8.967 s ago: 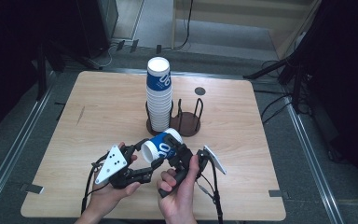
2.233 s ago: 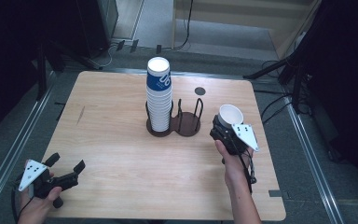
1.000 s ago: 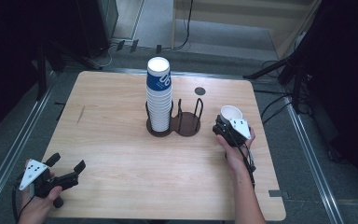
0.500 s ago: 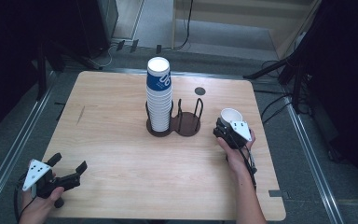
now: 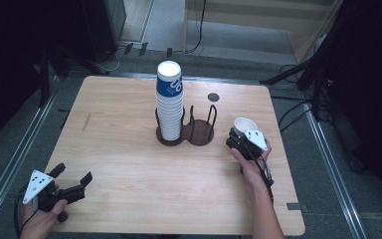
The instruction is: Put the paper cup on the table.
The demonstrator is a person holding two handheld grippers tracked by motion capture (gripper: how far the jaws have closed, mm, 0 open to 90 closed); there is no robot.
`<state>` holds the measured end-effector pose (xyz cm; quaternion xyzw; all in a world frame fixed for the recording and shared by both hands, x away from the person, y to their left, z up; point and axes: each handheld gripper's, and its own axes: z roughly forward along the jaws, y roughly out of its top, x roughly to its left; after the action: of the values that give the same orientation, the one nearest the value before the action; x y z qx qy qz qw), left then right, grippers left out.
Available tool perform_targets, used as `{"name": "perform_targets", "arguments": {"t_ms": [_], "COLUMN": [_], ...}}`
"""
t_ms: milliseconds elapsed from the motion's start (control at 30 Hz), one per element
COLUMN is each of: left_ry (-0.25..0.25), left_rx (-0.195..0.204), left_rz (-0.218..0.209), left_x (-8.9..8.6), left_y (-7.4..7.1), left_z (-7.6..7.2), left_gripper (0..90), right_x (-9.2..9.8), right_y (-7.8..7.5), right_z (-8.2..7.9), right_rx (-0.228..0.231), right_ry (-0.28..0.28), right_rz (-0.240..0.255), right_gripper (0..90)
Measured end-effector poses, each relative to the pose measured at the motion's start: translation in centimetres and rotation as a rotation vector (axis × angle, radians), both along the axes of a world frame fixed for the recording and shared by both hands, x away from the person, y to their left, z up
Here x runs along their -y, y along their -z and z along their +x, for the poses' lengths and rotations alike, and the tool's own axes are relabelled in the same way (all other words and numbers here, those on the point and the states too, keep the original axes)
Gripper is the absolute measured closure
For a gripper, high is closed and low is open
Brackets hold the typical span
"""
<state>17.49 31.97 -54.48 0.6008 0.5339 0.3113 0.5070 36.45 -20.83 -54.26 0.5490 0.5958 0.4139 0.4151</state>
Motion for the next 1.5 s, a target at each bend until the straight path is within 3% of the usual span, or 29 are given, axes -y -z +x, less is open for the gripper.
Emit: {"name": "perform_targets", "arguments": {"t_ms": [167,367,500,1033,1333,1500], "left_ry": [-0.009,-0.004,-0.007,0.000,0.002,0.000], "left_rx": [0.002,0.005,0.006,0.003,-0.001,-0.001], "left_rz": [-0.006,-0.004,-0.011,-0.003,0.000,-0.002], "left_x": [-0.3,-0.2,-0.1,0.0,0.1,0.0], "left_y": [-0.1,-0.2,-0.3,-0.2,-0.2,-0.2], "left_z": [0.0,0.0,0.1,0.3,0.3,0.3], "left_gripper": [0.0,0.0,0.0,0.0,0.0,0.0], "right_x": [-0.1,0.2,0.4,0.9,1.2,1.6], "right_y": [0.0,-0.5,-1.0,-3.0,-4.3,-4.5], "right_z": [0.0,-0.1,-0.6,-3.4,-5.4,-6.4], "right_rx": [-0.014,-0.041,-0.034,0.005,0.054,0.066], "right_ry": [-0.002,-0.037,-0.057,-0.096,-0.110,-0.119], "right_rz": [0.008,0.054,0.068,0.072,0.087,0.070], "right_gripper": [18.5,5.0,0.2,0.0,0.0,0.0]}}
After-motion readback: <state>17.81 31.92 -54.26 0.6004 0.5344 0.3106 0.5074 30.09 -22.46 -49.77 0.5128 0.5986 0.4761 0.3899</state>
